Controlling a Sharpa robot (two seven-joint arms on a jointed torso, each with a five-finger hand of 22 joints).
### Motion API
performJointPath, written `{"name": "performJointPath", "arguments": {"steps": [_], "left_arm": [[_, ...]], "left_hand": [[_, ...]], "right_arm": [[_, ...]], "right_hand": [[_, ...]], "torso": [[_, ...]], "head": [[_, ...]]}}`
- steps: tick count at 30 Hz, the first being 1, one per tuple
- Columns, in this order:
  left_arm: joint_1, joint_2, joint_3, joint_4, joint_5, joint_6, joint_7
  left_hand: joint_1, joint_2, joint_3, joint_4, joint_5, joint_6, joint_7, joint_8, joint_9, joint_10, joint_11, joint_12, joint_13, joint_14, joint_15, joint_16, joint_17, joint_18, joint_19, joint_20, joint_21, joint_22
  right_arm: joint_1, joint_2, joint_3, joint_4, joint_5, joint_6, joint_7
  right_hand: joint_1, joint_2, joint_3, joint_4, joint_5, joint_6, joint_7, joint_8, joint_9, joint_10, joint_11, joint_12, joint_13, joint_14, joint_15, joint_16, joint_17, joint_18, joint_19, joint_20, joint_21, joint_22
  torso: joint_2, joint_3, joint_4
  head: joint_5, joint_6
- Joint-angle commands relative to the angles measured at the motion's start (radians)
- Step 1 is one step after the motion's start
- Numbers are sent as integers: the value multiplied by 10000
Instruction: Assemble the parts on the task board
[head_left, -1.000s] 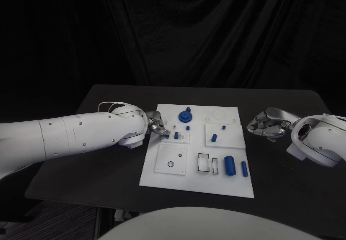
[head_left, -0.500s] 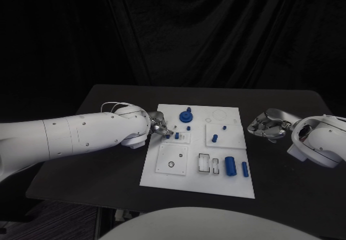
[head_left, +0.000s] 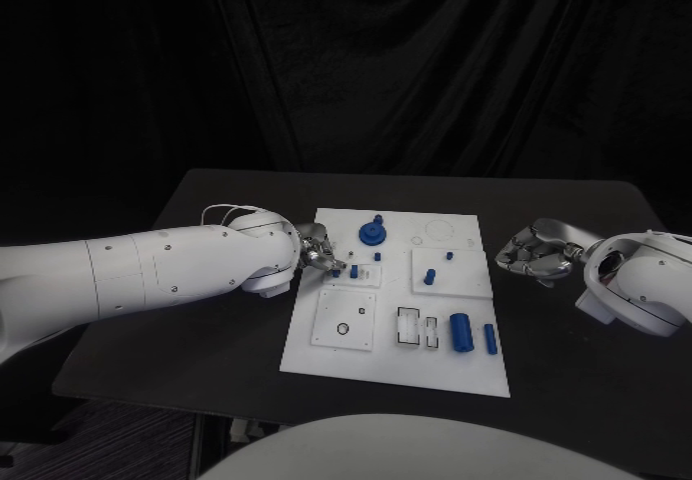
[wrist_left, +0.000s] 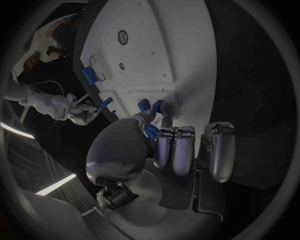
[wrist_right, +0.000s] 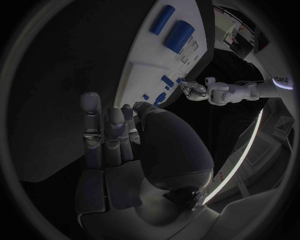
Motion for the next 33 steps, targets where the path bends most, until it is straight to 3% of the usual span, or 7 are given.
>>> {"name": "performJointPath", "arguments": {"steps": [1,3,8,12,13,20,33], "left_arm": [[-61,5,-26,6,41,160,34],[-64,8,-26,3,41,168,32],[-69,5,-26,-6,41,174,26],[-79,-14,-26,-3,41,138,8],[-82,-14,-26,-5,41,133,-4],[-106,-4,-26,-21,41,184,-116],[-137,2,-26,-105,41,116,-152]], "left_hand": [[30,32,-49,-6,21,48,-10,57,11,1060,-62,27,2629,1057,-32,26,2627,71,640,-57,-8,2357],[165,84,-109,-35,316,47,-47,130,82,1060,-91,27,2629,1057,-54,26,2627,72,641,-75,-8,2357],[183,86,-120,-39,346,39,-49,136,90,1060,-95,27,2629,1057,-57,26,2627,71,642,-76,-5,2358],[150,99,-311,80,68,-4,-35,186,145,1060,-89,27,2629,1057,-58,26,2627,69,645,-81,-2,2359],[7,97,-533,271,-376,-26,-14,230,191,1060,-74,27,2629,1057,-43,26,2627,64,654,-74,16,2365],[-254,167,-1257,780,-994,-271,61,272,279,1060,-8,27,2629,1057,6,26,2627,68,647,-34,-2,2359],[-628,508,-1962,915,-1121,-318,40,564,601,1060,-8,27,2629,1057,18,26,2627,62,662,-12,30,2369]], "right_arm": [[-29,0,6,2,-51,158,-217],[-31,-1,6,2,-51,181,-231],[-33,-3,6,4,-51,234,-265],[-34,-8,6,4,-51,275,-289],[-34,-9,6,4,-51,284,-294],[-35,-3,6,11,-51,337,-319],[-36,-25,6,21,-51,380,-340]], "right_hand": [[96,-19,45,11,54,-27,24,-19,-17,-69,3,-42,-9,-5,21,-41,-9,155,-11,34,-34,-9],[96,-19,45,11,54,-27,24,-19,-17,-69,3,-42,-9,-5,21,-41,-9,155,-11,34,-34,-9],[85,-18,53,25,54,-35,29,-20,-19,-96,8,-62,-35,-27,25,-72,-31,159,-28,37,-77,-18],[85,-18,53,25,54,-35,29,-20,-19,-96,8,-62,-35,-27,25,-72,-31,159,-28,37,-77,-18],[85,-18,53,25,54,-35,29,-20,-19,-96,8,-62,-35,-27,25,-72,-31,159,-28,37,-77,-18],[85,-18,53,25,54,-35,29,-20,-19,-96,8,-62,-35,-27,25,-72,-31,159,-28,37,-77,-18],[76,-19,58,34,52,-41,31,-21,-21,-124,11,-84,-62,-45,29,-100,-51,162,-40,40,-108,-24]], "torso": [[-7,-2,-1],[-5,0,1],[-2,0,14],[0,-2,-1],[1,-3,-2],[7,2,0],[7,-5,-5]], "head": [[6,-1],[9,-1],[-6,-1],[18,-1],[25,-1],[24,-1],[24,-1]]}}
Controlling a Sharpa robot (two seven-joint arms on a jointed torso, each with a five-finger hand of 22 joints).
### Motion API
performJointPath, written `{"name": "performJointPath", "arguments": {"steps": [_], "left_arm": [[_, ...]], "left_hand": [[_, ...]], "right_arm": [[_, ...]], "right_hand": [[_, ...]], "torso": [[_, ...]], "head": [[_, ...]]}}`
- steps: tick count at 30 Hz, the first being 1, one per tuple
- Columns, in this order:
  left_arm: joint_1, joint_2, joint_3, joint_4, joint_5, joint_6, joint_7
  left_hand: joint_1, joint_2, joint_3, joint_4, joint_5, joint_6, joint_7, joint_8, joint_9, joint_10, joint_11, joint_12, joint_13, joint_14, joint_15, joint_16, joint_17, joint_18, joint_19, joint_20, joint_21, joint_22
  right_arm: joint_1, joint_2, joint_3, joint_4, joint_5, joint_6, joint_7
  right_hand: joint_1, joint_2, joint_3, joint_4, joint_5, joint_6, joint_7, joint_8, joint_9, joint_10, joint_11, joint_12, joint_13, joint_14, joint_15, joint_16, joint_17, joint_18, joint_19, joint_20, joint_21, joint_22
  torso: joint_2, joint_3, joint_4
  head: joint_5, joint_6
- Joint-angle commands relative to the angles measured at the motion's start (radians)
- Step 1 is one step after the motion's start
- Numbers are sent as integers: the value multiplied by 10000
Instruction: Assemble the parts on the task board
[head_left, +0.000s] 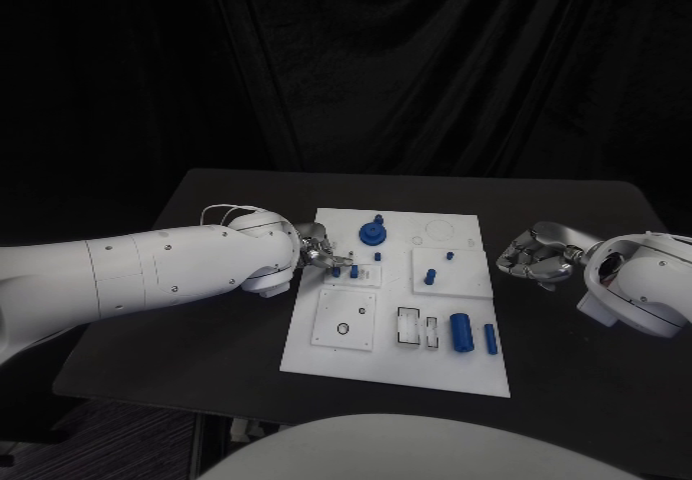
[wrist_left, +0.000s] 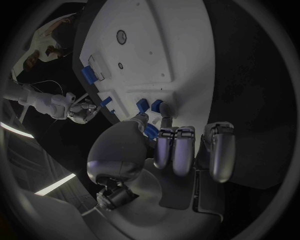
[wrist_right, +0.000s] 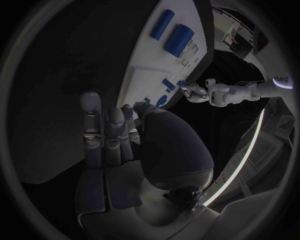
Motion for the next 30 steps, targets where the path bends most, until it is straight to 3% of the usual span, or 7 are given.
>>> {"name": "performJointPath", "arguments": {"steps": [1,5,12,27,30], "left_arm": [[-103,2,-57,-57,43,119,-139],[-109,-9,-57,-85,43,33,-109],[-115,-57,-57,-119,42,-248,49],[-116,-219,-57,-95,42,-977,784],[-116,-289,-57,-25,42,-1242,1231]], "left_hand": [[73,112,-172,-21,146,-91,-34,232,288,1024,14,27,2629,1057,5,26,2631,60,668,-19,43,2373],[212,188,-338,-26,199,-136,-69,537,618,1024,-14,27,2629,1057,-17,26,2631,55,680,-37,68,2381],[300,288,-496,-2,281,-215,-104,975,647,1024,-43,27,2629,1057,-41,26,2631,51,689,-60,87,2386],[278,488,-655,36,552,-491,-96,1250,615,1024,-38,27,2629,1057,-40,26,2631,38,712,-66,140,2403],[290,506,-847,41,1056,-506,-111,1360,598,1024,-46,27,2629,1057,-43,26,2631,31,724,-68,172,2412]], "right_arm": [[-27,-12,6,14,-51,118,-175],[-28,-13,6,12,-51,122,-174],[-29,-18,6,10,-51,112,-165],[-33,-33,6,11,-51,67,-139],[-33,-42,6,12,-51,34,-121]], "right_hand": [[77,-19,30,6,52,-40,30,-20,-12,-52,11,-19,-8,-45,29,-54,-8,162,-40,39,-67,-16],[77,-19,30,6,52,-40,30,-20,-12,-52,11,-19,-8,-45,29,-54,-8,162,-40,39,-67,-16],[77,-19,30,6,52,-40,30,-20,-12,-52,11,-19,-8,-45,29,-54,-8,162,-40,39,-67,-16],[73,-21,35,9,51,-45,31,-21,-14,-69,12,-32,-25,-58,31,-74,-22,167,-54,41,-106,-26],[74,-21,40,9,53,-47,31,-20,-14,-91,12,-51,-45,-68,32,-89,-33,173,-69,43,-148,-38]], "torso": [[1,-3,-6],[2,-2,-6],[0,-2,2],[-3,-4,-5],[-3,-4,-8]], "head": [[17,-1],[18,-1],[5,-1],[18,-1],[3,-1]]}}
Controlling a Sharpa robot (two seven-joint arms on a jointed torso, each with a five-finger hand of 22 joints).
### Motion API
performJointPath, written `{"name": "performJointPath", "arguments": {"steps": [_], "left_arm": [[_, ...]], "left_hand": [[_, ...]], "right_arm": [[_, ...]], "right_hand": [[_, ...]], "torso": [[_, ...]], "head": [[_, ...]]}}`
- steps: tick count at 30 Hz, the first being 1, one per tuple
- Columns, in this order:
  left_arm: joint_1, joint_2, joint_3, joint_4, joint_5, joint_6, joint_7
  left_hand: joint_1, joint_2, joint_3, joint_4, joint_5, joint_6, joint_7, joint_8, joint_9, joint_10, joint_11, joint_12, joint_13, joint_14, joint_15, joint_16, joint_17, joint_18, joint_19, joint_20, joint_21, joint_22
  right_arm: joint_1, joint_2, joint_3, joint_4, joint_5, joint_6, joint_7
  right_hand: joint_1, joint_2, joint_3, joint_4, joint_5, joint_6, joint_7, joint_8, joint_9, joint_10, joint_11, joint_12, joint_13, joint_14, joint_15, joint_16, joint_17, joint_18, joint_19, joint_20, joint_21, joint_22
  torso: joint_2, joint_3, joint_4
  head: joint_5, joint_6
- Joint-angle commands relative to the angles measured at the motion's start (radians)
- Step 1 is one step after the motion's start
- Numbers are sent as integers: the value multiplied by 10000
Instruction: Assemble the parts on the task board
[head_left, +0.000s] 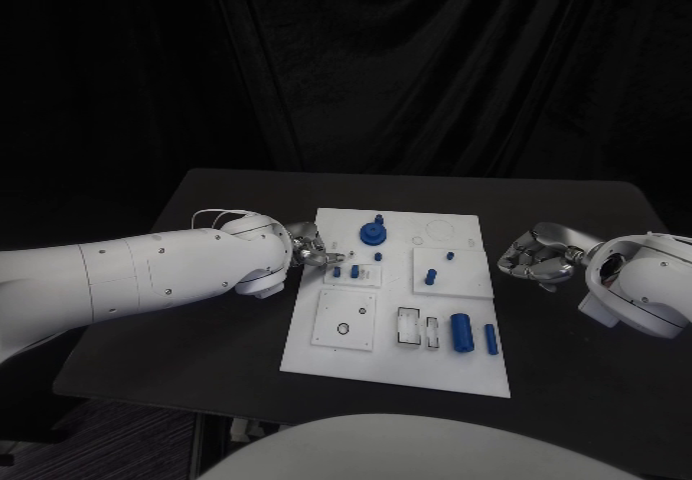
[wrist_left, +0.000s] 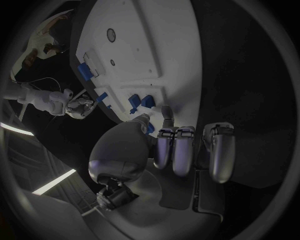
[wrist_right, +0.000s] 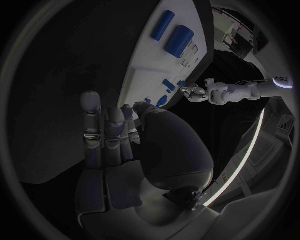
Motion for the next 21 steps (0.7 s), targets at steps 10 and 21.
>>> {"name": "performJointPath", "arguments": {"steps": [10,21], "left_arm": [[75,-322,14,491,34,-1021,1718],[580,-429,15,939,34,1334,-187]], "left_hand": [[856,69,-307,-47,1194,-60,-86,141,204,1024,-83,27,2629,1057,-67,26,2633,32,715,-88,38,2405],[1187,122,-409,-66,1271,-90,-17,-320,-209,1024,-24,27,2629,1057,-17,26,2633,58,649,-50,-71,2368]], "right_arm": [[-28,-20,6,-4,-51,-64,-95],[-28,58,6,-72,-51,-86,-93]], "right_hand": [[74,-23,42,10,53,-48,31,-20,-16,-67,-24,-59,-18,-72,32,-54,-12,173,-33,6,-35,-7],[71,-24,43,11,52,-48,31,-19,-16,-62,-24,-51,-12,-74,33,-53,-11,174,-37,7,-46,-10]], "torso": [[-1,6,3],[-17,19,-17]], "head": [[-49,-1],[-20,-1]]}}
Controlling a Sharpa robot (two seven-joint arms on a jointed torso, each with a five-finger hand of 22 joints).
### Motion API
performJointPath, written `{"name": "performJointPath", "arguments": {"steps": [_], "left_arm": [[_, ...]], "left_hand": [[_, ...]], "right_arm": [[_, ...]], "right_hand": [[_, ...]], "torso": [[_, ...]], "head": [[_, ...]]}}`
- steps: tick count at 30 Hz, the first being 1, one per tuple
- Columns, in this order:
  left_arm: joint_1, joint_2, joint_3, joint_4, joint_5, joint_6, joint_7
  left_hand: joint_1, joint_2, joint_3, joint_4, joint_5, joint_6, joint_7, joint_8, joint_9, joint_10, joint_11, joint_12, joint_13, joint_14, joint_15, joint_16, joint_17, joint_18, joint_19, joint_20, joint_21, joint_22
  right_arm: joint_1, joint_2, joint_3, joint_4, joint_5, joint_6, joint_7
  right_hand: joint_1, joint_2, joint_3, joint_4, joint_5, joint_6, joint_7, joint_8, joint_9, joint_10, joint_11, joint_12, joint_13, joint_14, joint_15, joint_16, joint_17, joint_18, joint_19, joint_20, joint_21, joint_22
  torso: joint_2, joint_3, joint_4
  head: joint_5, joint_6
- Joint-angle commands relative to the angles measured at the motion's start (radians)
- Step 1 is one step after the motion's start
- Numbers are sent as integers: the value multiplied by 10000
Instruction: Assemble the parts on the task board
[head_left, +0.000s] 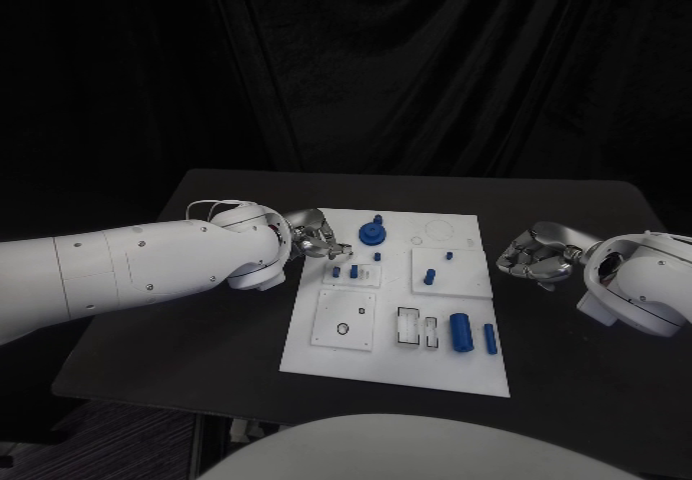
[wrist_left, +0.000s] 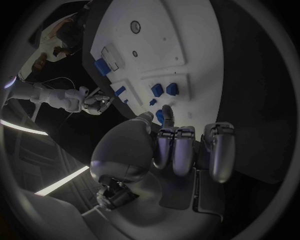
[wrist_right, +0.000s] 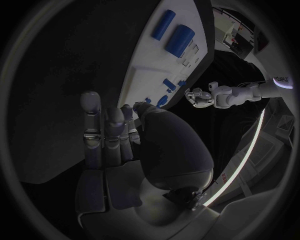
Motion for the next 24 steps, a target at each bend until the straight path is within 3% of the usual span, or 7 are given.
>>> {"name": "performJointPath", "arguments": {"steps": [1,8,13,15,19,24], "left_arm": [[106,35,3,84,23,1470,-1141],[171,258,3,-15,-888,1848,-1689],[181,384,3,-20,-1148,1994,-1815],[181,420,2,-20,-1190,1997,-1832],[180,468,2,-23,-1238,1917,-1823],[173,517,1,-44,-1263,1810,-1794]], "left_hand": [[178,5,-17,-46,58,33,-26,-59,-62,1058,5,27,2629,1057,-19,26,2634,58,651,-49,-15,2371],[180,-31,-137,22,-161,441,-98,-39,-106,1058,-71,27,2629,1057,-94,26,2634,29,727,-103,112,2409],[-3,-3,-258,25,-388,504,-108,-64,-103,1058,-82,27,2629,1057,-110,26,2634,30,729,-122,106,2407],[-87,21,-326,23,-595,512,-105,-92,-102,1058,-83,27,2629,1057,-112,26,2634,34,723,-128,89,2401],[-144,35,-366,34,-649,511,-101,-108,-102,1058,-81,27,2629,1057,-111,26,2634,36,719,-130,79,2398],[-173,43,-384,37,-660,494,-97,-125,-106,1058,-78,27,2629,1057,-110,26,2634,40,712,-130,64,2393]], "right_arm": [[-26,20,6,-24,-51,-57,-96],[-29,27,6,-53,-51,-5,-90],[-31,15,6,-44,-51,-3,-92],[-31,10,6,-42,-51,-3,-93],[-32,15,6,-34,-51,2,-95],[-32,35,6,-33,-51,14,-97]], "right_hand": [[71,-24,43,11,52,-48,31,-19,-17,-63,-23,-51,-2,-38,-4,-53,-12,174,-38,7,-46,-11],[71,-24,43,11,52,-48,31,-19,-17,-63,-23,-51,-2,-38,-4,-53,-12,174,-38,7,-46,-11],[68,-28,47,13,51,-47,30,-15,-17,-76,-24,-58,-14,-47,-3,-60,-17,174,-42,8,-53,-8],[68,-28,47,13,51,-47,30,-15,-17,-76,-24,-58,-14,-47,-3,-60,-17,174,-42,8,-53,-8],[68,-28,47,13,51,-47,30,-15,-17,-76,-24,-58,-14,-47,-3,-60,-17,174,-42,8,-53,-8],[68,-28,47,13,51,-47,30,-15,-17,-76,-24,-58,-14,-47,-3,-60,-17,174,-42,8,-53,-8]], "torso": [[-18,24,-21],[-43,31,17],[-50,39,1],[-54,35,3],[-22,7,24],[1,22,-19]], "head": [[11,-1],[-26,-1],[-31,-1],[-21,-1],[-17,-1],[30,-1]]}}
